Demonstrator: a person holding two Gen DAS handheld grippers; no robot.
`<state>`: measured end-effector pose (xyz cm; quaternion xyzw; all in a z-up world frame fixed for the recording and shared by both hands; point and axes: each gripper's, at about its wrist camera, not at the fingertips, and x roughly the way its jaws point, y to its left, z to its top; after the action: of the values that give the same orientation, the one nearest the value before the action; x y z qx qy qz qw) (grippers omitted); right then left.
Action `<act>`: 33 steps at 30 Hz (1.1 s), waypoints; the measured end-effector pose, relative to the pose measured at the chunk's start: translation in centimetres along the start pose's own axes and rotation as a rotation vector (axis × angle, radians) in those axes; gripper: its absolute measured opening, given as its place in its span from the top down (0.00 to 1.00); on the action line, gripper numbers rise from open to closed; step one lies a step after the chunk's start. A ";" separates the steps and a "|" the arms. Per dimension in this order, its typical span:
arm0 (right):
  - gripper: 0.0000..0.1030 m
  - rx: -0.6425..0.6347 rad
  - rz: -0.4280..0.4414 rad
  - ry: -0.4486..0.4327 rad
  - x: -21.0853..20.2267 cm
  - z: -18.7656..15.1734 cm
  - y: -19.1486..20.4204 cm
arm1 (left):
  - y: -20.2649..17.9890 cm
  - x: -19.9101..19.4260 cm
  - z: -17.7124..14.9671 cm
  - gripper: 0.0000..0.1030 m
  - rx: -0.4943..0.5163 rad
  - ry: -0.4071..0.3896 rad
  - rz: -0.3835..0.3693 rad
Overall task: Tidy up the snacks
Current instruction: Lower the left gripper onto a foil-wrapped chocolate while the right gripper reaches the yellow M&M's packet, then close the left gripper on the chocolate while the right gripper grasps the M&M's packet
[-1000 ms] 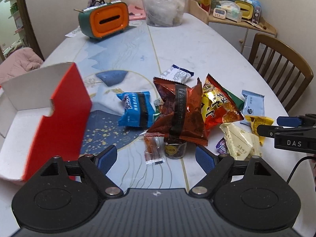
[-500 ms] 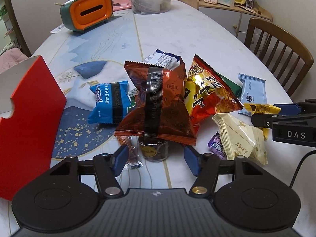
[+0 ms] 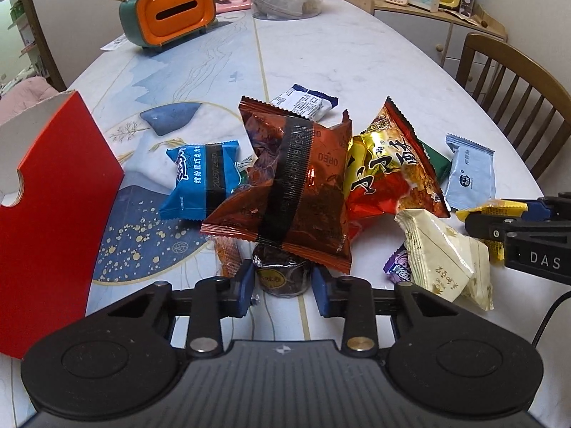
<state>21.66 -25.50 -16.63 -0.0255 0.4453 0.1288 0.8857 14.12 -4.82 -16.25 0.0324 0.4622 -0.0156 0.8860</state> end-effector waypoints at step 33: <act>0.69 -0.009 0.151 -0.047 -8.7 -0.3 2.1 | 3.2 -8.8 -2.5 0.72 -0.134 -0.018 0.000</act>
<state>15.94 -25.34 -9.78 0.0072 0.4245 0.1981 0.8835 7.22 -1.48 -10.30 -0.0270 0.4542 0.0149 0.8903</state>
